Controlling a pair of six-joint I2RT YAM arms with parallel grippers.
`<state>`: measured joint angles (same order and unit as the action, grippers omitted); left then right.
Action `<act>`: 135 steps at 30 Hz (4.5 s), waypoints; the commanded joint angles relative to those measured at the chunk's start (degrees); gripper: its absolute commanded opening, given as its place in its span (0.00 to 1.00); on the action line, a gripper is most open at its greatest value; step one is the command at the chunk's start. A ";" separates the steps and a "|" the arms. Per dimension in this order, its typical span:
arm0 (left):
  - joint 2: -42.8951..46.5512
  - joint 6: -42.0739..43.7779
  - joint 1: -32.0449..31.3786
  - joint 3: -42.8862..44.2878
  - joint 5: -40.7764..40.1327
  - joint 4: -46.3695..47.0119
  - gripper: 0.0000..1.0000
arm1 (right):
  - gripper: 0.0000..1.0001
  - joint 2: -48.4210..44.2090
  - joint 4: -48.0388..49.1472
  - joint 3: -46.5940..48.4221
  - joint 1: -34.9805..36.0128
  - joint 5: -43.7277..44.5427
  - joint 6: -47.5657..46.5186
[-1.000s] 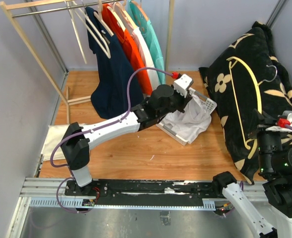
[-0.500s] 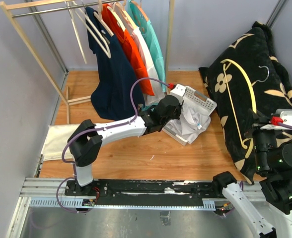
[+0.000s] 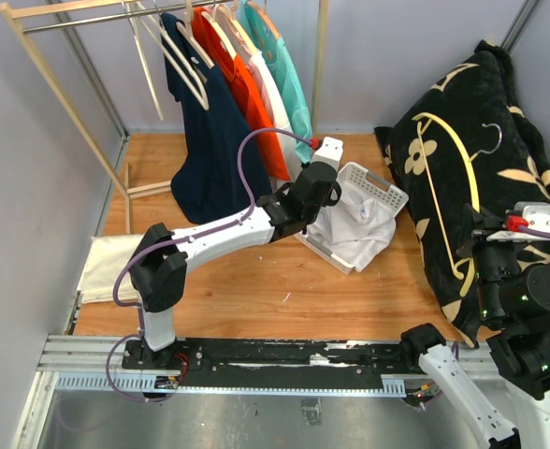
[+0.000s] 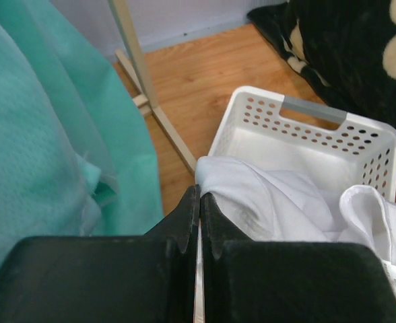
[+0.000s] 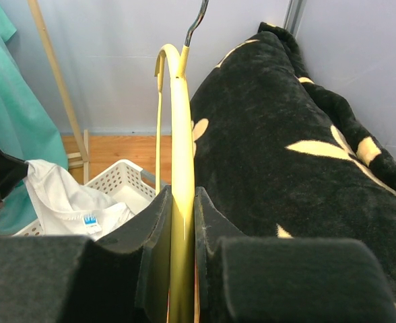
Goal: Remove the t-shirt from the hanger
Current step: Place the T-shirt in the bin, then place the hanger on the clothesline.
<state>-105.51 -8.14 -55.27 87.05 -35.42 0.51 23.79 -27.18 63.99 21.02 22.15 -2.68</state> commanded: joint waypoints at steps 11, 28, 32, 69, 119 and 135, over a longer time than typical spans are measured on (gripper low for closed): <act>1.96 1.74 0.51 3.84 1.82 -0.32 0.40 | 0.01 -0.83 3.00 0.04 0.87 -0.21 0.66; 15.04 -2.25 -0.15 -6.52 11.88 3.54 0.70 | 0.01 0.86 3.82 -0.76 0.87 -3.84 1.89; 21.27 -3.51 -0.80 -14.09 13.84 7.83 0.71 | 0.01 2.99 5.10 -0.18 0.88 -7.79 1.88; 70.34 -13.56 -1.23 -51.55 12.43 -0.48 0.74 | 0.01 50.69 35.13 28.79 1.52 -30.57 3.12; 78.33 -14.41 -1.25 -54.09 7.69 -5.90 0.73 | 0.01 76.79 39.47 50.86 3.68 -26.81 -2.06; 78.20 -13.55 -1.24 -53.80 6.94 -5.53 0.74 | 0.01 81.56 39.49 53.98 3.68 -26.77 -2.38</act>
<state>-27.79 -22.31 -56.12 33.30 -27.33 -6.37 104.57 8.40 115.33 24.12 -5.69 -4.51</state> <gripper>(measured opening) 0.736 0.151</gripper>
